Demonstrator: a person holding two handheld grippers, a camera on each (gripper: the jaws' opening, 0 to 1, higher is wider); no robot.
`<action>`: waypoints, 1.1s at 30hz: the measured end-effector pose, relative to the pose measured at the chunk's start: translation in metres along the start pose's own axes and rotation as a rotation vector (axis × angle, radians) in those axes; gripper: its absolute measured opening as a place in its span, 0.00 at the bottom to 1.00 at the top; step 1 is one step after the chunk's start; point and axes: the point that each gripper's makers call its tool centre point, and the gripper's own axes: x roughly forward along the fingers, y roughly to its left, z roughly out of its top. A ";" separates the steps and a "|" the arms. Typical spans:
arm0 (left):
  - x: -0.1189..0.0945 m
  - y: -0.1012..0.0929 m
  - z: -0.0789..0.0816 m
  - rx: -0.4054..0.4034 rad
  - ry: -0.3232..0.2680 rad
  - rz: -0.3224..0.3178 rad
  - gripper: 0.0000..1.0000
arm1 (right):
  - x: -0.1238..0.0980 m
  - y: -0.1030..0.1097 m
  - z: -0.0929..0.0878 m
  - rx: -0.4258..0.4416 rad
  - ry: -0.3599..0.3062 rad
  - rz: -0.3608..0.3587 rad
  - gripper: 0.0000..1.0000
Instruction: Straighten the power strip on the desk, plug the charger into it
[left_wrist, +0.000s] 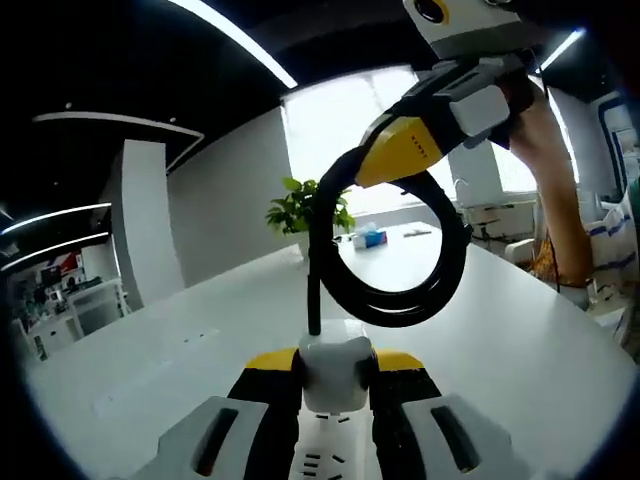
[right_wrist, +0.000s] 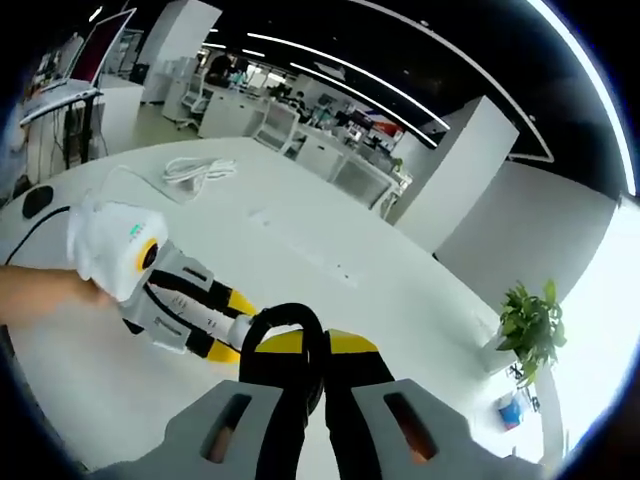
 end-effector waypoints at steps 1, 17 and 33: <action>0.000 0.000 0.000 -0.004 -0.003 -0.009 0.26 | 0.001 0.000 0.000 0.002 0.003 0.003 0.02; -0.003 0.008 -0.002 -0.027 0.010 -0.052 0.26 | 0.008 0.002 0.002 0.013 0.001 0.027 0.02; -0.009 0.004 -0.011 0.047 0.038 0.058 0.26 | 0.006 0.013 0.000 -0.001 -0.001 0.070 0.03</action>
